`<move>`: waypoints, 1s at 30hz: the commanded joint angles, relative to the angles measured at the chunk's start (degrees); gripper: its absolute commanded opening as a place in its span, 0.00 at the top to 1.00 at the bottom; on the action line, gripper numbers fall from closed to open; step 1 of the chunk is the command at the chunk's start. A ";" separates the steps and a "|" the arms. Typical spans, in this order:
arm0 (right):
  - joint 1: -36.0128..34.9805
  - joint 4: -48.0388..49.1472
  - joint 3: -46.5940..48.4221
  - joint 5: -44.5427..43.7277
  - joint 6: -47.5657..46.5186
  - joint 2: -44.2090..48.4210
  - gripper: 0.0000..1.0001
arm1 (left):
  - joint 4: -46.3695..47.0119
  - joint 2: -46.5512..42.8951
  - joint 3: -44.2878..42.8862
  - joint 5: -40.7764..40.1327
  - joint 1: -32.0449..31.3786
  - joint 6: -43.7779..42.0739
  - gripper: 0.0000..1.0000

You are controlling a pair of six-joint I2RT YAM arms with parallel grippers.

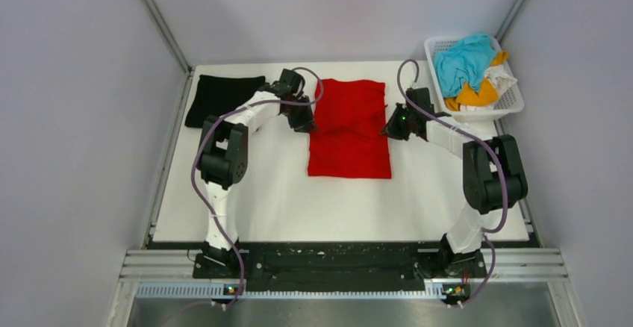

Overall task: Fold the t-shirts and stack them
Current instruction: Fold the folded rectangular tshirt in 1/3 of the way, then grab one side of the 2/3 rectangular tshirt with both arms

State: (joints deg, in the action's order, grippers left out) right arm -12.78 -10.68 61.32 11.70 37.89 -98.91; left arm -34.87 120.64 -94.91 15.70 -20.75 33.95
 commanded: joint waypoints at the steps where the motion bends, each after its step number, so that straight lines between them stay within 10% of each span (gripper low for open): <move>1: 1.93 2.69 4.88 -1.18 -1.09 -2.40 0.87 | 1.04 0.74 -3.50 1.80 0.72 -1.35 0.56; 6: 2.40 -0.27 7.91 -2.27 -2.14 -1.73 0.32 | 0.49 -3.34 -3.87 -0.72 1.73 -1.23 0.03; 9: 2.34 -0.69 5.36 -2.74 -2.20 2.41 0.02 | 1.16 -8.60 -1.04 -3.50 1.73 -1.26 0.01; 30: 0.33 -1.70 -25.69 4.80 2.79 22.12 0.09 | 14.95 -26.67 39.10 7.58 -1.67 7.91 0.13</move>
State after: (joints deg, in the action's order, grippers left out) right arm -11.60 -14.46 35.86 15.53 39.29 -76.23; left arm -26.76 93.43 -56.51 20.16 -22.37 39.18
